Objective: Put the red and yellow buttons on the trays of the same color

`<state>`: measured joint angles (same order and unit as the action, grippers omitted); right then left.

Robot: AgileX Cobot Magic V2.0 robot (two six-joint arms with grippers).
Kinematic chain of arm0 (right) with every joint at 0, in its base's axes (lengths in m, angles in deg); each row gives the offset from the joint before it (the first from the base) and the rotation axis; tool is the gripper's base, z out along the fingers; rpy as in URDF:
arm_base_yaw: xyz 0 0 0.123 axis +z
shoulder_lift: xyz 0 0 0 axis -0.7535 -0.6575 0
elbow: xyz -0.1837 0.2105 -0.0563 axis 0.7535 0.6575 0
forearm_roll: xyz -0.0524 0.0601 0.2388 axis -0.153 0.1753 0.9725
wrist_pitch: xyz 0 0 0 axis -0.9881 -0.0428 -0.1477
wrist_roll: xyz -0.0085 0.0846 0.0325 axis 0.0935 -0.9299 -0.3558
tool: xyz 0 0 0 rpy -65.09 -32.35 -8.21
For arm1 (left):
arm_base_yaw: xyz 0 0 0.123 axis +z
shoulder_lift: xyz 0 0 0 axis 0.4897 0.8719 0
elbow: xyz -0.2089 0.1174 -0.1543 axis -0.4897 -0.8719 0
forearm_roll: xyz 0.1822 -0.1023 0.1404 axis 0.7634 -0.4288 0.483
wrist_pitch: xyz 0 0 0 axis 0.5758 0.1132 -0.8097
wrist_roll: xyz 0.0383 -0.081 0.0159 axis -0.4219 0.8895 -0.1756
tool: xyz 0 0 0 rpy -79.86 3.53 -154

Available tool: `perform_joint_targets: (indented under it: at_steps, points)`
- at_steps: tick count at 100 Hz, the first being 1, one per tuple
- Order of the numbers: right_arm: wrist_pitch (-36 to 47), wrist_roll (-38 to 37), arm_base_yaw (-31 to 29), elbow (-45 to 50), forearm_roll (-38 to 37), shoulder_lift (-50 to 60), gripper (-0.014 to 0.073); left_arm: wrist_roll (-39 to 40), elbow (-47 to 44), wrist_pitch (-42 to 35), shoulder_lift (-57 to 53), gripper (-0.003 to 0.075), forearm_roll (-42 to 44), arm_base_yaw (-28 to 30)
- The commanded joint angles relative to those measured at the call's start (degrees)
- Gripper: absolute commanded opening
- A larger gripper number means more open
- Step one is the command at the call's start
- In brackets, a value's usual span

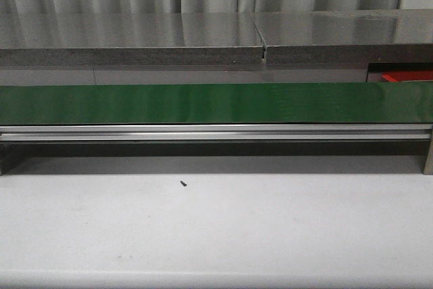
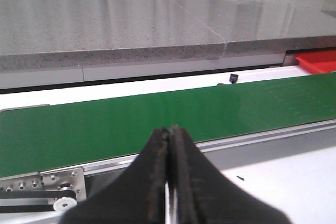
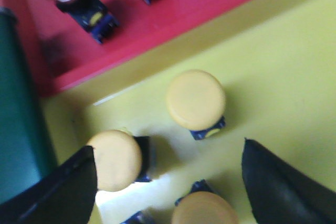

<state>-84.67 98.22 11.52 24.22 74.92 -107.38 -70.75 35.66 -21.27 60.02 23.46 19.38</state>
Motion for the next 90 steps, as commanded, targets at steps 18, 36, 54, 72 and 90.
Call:
perform_joint_targets:
  at_steps: [18, 36, 54, 72, 90]
  points:
    - [2.1, 5.1, 11.9, -1.1, 1.6, 14.7, 0.0484, 0.2, 1.6, -3.4, 0.3, -0.0019, -1.3, -0.5]
    - [-0.8, 7.4, 23.1, -0.5, 1.6, 23.3, 0.0475, 0.2, 1.6, -3.4, 0.3, -0.0019, -1.3, -0.5]
    - [-4.2, 7.8, 31.4, 5.7, 1.3, 32.6, 0.0363, 0.2, 1.6, -3.4, 0.3, -0.0019, -1.3, -0.5]
    - [-4.5, 7.9, 34.4, 13.7, 1.4, 41.9, -0.0058, 0.2, 1.6, -3.4, 0.3, -0.0019, -1.3, -0.5]
    - [-4.5, 7.9, 34.3, 17.6, 1.5, 47.8, -0.0067, 0.2, 1.6, -3.4, 0.3, -0.0019, -1.3, -0.5]
